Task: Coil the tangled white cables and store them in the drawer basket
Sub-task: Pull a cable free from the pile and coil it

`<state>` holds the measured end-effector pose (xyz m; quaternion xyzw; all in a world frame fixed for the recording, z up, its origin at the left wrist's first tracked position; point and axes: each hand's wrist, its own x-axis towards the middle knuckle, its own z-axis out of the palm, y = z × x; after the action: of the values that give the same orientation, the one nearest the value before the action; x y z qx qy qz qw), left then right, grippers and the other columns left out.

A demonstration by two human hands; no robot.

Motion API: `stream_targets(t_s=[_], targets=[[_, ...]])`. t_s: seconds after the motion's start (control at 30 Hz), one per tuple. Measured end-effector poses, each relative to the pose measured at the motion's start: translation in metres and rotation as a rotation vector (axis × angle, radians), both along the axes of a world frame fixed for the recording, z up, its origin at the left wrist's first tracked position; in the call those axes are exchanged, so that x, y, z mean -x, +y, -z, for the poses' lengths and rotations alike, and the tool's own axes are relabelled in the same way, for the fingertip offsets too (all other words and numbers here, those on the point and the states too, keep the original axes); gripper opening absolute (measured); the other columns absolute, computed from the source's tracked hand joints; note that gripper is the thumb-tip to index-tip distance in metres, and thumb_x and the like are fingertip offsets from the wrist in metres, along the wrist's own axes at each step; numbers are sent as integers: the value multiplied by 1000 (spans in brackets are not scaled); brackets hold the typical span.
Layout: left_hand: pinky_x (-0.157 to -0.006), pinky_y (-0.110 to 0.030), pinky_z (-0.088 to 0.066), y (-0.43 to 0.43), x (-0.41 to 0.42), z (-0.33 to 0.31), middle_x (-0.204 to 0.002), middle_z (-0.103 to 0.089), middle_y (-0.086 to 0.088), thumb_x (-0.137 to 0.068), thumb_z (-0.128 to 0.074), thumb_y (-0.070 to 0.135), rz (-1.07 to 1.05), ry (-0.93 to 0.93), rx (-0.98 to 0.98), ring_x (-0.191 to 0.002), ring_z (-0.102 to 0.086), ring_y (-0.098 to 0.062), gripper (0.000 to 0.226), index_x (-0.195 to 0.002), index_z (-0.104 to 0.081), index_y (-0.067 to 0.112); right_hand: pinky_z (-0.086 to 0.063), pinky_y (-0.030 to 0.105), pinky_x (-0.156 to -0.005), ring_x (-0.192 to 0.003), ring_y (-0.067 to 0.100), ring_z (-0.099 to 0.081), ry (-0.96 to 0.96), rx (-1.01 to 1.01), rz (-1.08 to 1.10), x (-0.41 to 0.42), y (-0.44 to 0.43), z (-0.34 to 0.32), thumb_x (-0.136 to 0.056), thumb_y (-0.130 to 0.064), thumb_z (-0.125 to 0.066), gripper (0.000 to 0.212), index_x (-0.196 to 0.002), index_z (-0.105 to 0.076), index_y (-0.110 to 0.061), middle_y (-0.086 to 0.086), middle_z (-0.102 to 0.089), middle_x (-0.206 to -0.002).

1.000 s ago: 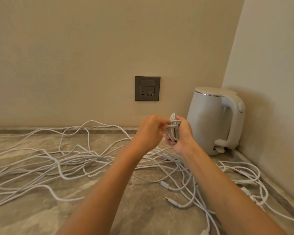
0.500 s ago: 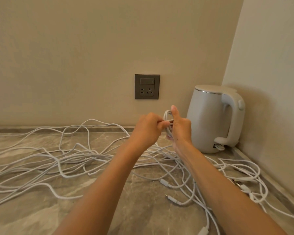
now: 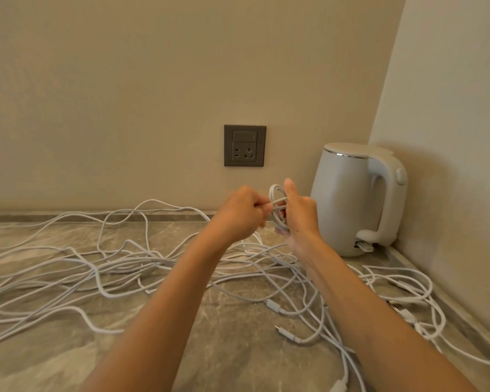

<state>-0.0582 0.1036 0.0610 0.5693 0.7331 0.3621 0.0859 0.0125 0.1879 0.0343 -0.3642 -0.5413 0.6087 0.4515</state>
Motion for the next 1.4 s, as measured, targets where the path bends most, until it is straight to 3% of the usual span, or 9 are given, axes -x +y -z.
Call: stream_targets(t_s=[0.17, 0.3, 0.43, 0.6, 0.83, 1.0, 1.17, 1.3, 1.4], targets=[[-47, -9, -31, -6, 3, -7, -50, -44, 11, -96, -47, 14, 95, 74, -71, -42, -44, 7, 29, -79, -67, -1, -23, 12, -28, -28, 7, -38, 106, 200, -270, -2, 3, -3, -101, -33, -40, 42, -65, -47, -13, -2, -44, -34], [-59, -22, -36, -9, 8, -7, -70, -63, -10, -90, -56, 26, 130, 41, -177, -60, -46, -7, 21, -81, -70, 13, -16, 12, -21, -24, 3, -30, 227, 449, -576, -8, 7, -7, -103, -21, -31, 44, -61, -41, -10, 1, -36, -36], [-65, -23, -43, -6, 11, -4, -79, -66, -5, -90, -57, 21, 115, 7, -254, -71, -55, -11, 14, -82, -67, 15, -16, 11, -21, -24, 4, -32, 279, 607, -741, -12, 12, -5, -101, -23, -31, 56, -50, -49, -8, 0, -34, -37], [-52, -6, -39, -2, 7, -1, -65, -60, -2, -92, -52, 6, 167, -248, -284, -51, -53, 3, 15, -79, -61, 6, -20, 13, -20, -23, 7, -35, 261, 672, -907, -14, 9, -9, -92, -17, -48, 40, -54, -45, -8, 3, -35, -37], [-43, -9, -39, 1, -1, 5, -68, -59, -10, -87, -58, 5, 83, -637, -331, -43, -53, 3, 14, -78, -50, 10, -16, 10, -20, -21, 4, -30, 168, 578, -882, -15, 13, -7, -99, -28, -26, 60, -49, -51, -5, 2, -34, -35], [-49, -13, -36, 10, -7, 14, -62, -57, -4, -86, -62, 11, -74, -287, -412, -50, -47, -4, 23, -64, -55, 13, -16, 11, -19, -20, 4, -29, 183, 615, -847, -14, 15, -5, -100, -25, -25, 62, -47, -49, -7, 1, -33, -33], [-53, -27, -21, 12, -9, 15, -55, -43, -5, -87, -51, 3, 13, 192, -449, -55, -32, -16, 29, -58, -51, 2, -17, 14, -21, -20, 4, -28, 150, 616, -807, -16, 12, -7, -99, -27, -26, 67, -37, -45, -9, 1, -32, -32], [-61, -27, -26, 11, -7, 16, -73, -57, -18, -88, -50, 0, 73, 477, -326, -69, -37, -20, 18, -76, -63, -4, -16, 13, -23, -19, 5, -28, 186, 653, -738, -18, 8, -5, -99, -21, -24, 69, -35, -45, -7, 2, -33, -31], [-64, -31, -32, 7, -12, 15, -84, -59, -17, -91, -50, 4, 120, 544, -248, -74, -45, -25, 17, -90, -65, -5, -15, 14, -24, -18, 5, -27, 238, 668, -650, -20, 8, -7, -99, -19, -26, 69, -33, -44, -6, 2, -33, -30]])
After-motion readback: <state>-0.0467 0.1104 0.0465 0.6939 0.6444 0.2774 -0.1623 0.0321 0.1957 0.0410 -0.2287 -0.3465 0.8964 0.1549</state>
